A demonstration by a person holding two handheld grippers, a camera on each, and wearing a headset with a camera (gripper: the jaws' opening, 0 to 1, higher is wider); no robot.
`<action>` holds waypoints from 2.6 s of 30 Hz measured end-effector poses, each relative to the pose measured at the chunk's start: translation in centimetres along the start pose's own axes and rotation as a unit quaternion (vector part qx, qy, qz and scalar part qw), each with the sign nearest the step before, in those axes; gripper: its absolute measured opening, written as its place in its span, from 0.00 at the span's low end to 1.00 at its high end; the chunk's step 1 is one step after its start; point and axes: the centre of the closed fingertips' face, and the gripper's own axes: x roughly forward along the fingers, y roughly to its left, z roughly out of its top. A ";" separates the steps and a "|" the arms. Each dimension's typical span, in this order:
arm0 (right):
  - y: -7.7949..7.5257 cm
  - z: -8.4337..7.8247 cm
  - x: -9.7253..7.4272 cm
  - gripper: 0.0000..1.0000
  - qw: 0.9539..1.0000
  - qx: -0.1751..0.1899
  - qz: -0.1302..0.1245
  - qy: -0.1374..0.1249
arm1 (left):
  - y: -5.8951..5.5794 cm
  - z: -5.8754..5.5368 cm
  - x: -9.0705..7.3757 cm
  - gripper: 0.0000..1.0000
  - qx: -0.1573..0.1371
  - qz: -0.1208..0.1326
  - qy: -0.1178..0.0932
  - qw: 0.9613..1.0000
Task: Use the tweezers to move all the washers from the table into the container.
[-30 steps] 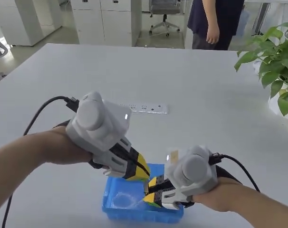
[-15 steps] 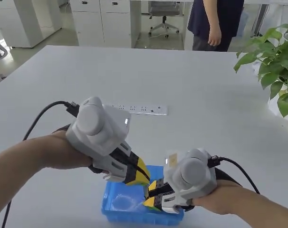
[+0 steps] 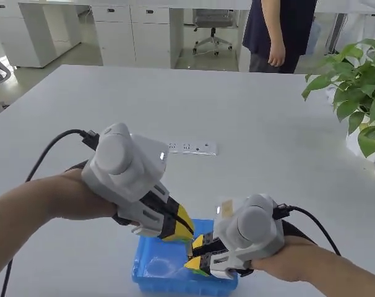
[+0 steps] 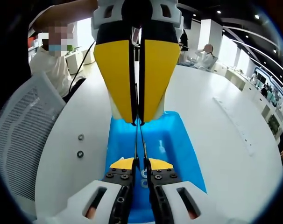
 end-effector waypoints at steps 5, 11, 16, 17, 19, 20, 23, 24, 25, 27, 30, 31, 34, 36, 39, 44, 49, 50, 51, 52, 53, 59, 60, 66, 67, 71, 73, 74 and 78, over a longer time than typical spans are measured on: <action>0.4 0.8 -0.6 0.11 1.000 -0.006 -0.009 -0.004 | -0.4 0.7 -0.7 0.04 0.005 0.002 0.000 1.000; 0.9 1.8 -1.6 0.11 1.000 -0.007 -0.017 -0.013 | -1.1 1.6 -1.6 0.04 0.014 0.006 0.000 1.000; 1.6 2.6 -2.4 0.11 1.000 -0.012 -0.021 -0.018 | -1.9 2.4 -2.4 0.04 0.017 0.006 -0.002 1.000; 1.8 2.7 -2.5 0.11 1.000 -0.013 -0.022 -0.018 | -2.0 2.4 -2.5 0.04 0.017 0.006 -0.002 1.000; 2.2 3.0 -2.8 0.11 0.999 -0.012 -0.024 -0.019 | -2.5 2.7 -2.7 0.04 0.019 0.005 -0.002 1.000; 2.4 3.2 -2.8 0.11 0.999 -0.013 -0.026 -0.020 | -2.7 2.8 -2.8 0.04 0.019 0.005 -0.002 1.000; 3.1 3.5 -3.0 0.11 0.999 -0.016 -0.026 -0.022 | -3.3 3.1 -3.2 0.04 0.020 0.002 -0.002 1.000; 3.3 3.6 -3.1 0.11 0.999 -0.018 -0.026 -0.022 | -3.5 3.1 -3.3 0.04 0.020 0.002 -0.002 1.000; 3.5 3.8 -3.2 0.11 0.999 -0.018 -0.026 -0.023 | -3.8 3.2 -3.4 0.04 0.020 0.001 -0.003 1.000; 3.9 3.9 -3.3 0.11 0.999 -0.019 -0.025 -0.025 | -4.2 3.2 -3.6 0.04 0.019 0.000 -0.003 1.000; 4.5 4.2 -3.4 0.11 0.999 -0.019 -0.025 -0.028 | -4.8 3.4 -3.9 0.04 0.019 -0.002 -0.005 1.000; 4.7 4.2 -3.4 0.11 0.999 -0.020 -0.025 -0.028 | -5.0 3.4 -3.9 0.04 0.019 -0.003 -0.004 1.000; 5.2 4.3 -3.5 0.11 0.999 -0.021 -0.025 -0.027 | -5.5 3.5 -4.0 0.04 0.020 -0.006 -0.005 1.000; 5.4 4.3 -3.6 0.11 0.999 -0.022 -0.026 -0.027 | -5.8 3.7 -3.9 0.03 0.023 -0.006 -0.004 1.000; 5.8 4.2 -3.7 0.11 0.999 -0.022 -0.027 -0.025 | -6.2 3.7 -3.8 0.03 0.025 -0.008 -0.003 1.000; 6.8 3.9 -3.6 0.11 0.999 -0.018 -0.024 -0.024 | -7.0 3.6 -3.5 0.03 0.025 -0.012 -0.004 1.000; 7.8 3.6 -3.2 0.11 0.999 -0.014 -0.021 -0.027 | -8.0 3.1 -3.2 0.03 0.022 -0.017 -0.003 1.000; 8.0 3.5 -3.1 0.11 0.999 -0.014 -0.020 -0.027 | -8.2 2.9 -3.2 0.03 0.020 -0.018 -0.003 1.000; 8.2 3.5 -2.9 0.11 0.999 -0.012 -0.018 -0.028 | -8.3 2.8 -3.1 0.03 0.019 -0.019 -0.002 1.000; 8.3 3.5 -2.8 0.11 0.999 -0.011 -0.017 -0.029 | -8.4 2.7 -3.1 0.03 0.019 -0.020 -0.002 1.000; 8.5 3.4 -2.6 0.11 0.999 -0.011 -0.015 -0.029 | -8.5 2.5 -3.0 0.03 0.018 -0.021 0.000 1.000; 9.2 3.1 -1.8 0.11 0.999 -0.008 -0.008 -0.030 | -9.1 1.7 -2.6 0.04 0.014 -0.020 0.005 1.000; 9.4 3.0 -1.6 0.11 1.000 -0.008 -0.006 -0.030 | -9.2 1.6 -2.6 0.04 0.013 -0.021 0.005 1.000; 10.3 2.5 -0.8 0.11 1.000 -0.006 0.004 -0.029 | -10.1 0.7 -2.1 0.04 0.005 -0.023 0.008 1.000; 10.5 2.4 -0.7 0.11 1.000 -0.003 0.006 -0.030 | -10.2 0.6 -2.1 0.04 0.004 -0.023 0.009 1.000; 10.9 2.2 -0.2 0.11 1.000 -0.003 0.010 -0.029 | -10.5 0.1 -1.8 0.04 0.000 -0.024 0.012 1.000; 11.1 2.1 0.0 0.11 1.000 -0.001 0.012 -0.029 | -10.7 -0.2 -1.7 0.04 -0.002 -0.025 0.013 1.000; 11.2 2.0 0.1 0.11 0.999 -0.001 0.012 -0.029 | -10.7 -0.3 -1.7 0.04 -0.003 -0.026 0.014 1.000; 11.5 1.8 0.5 0.11 0.999 0.002 0.016 -0.029 | -11.0 -0.7 -1.5 0.04 -0.006 -0.028 0.017 0.999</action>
